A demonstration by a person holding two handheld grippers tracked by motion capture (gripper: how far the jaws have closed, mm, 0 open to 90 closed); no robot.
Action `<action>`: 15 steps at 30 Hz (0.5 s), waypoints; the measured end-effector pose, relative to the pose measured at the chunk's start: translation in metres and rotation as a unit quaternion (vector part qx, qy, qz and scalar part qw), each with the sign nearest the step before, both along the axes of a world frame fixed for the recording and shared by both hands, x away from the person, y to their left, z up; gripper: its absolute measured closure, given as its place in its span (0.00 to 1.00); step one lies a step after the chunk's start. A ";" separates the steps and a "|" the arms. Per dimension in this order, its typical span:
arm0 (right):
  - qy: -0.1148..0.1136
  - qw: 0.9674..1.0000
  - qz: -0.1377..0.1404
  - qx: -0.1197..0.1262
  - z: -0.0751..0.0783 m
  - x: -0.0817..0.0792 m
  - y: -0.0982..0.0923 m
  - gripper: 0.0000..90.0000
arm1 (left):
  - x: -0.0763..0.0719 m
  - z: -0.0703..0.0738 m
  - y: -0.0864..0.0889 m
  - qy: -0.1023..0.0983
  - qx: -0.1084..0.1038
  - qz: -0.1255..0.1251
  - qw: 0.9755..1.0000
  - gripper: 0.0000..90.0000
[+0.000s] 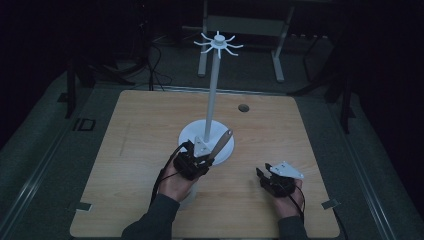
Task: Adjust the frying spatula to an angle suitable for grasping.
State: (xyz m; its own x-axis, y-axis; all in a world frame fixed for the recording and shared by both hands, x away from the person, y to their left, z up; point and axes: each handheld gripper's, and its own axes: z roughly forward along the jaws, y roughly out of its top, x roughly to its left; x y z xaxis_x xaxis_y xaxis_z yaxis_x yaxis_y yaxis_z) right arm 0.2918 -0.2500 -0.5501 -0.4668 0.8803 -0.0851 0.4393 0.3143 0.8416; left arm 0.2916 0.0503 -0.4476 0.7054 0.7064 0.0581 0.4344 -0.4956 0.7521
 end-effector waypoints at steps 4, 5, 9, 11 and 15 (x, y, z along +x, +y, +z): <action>0.001 1.000 0.006 0.009 0.001 -0.001 0.004 0.64 | -0.004 0.002 0.003 -0.012 -0.020 0.013 1.000 0.84; 0.000 1.000 0.007 0.009 0.002 -0.002 0.008 0.63 | -0.005 0.002 0.004 -0.014 -0.023 0.016 1.000 0.84; -0.012 0.999 0.034 0.007 0.007 -0.009 0.026 0.62 | -0.008 0.004 0.004 -0.023 -0.035 0.020 0.999 0.84; -0.013 0.998 0.053 0.018 0.011 -0.012 0.035 0.62 | -0.009 0.005 0.003 -0.027 -0.038 0.022 0.999 0.84; -0.013 0.995 0.089 0.051 0.021 -0.017 0.052 0.62 | -0.010 0.009 0.002 -0.034 -0.046 0.024 0.998 0.84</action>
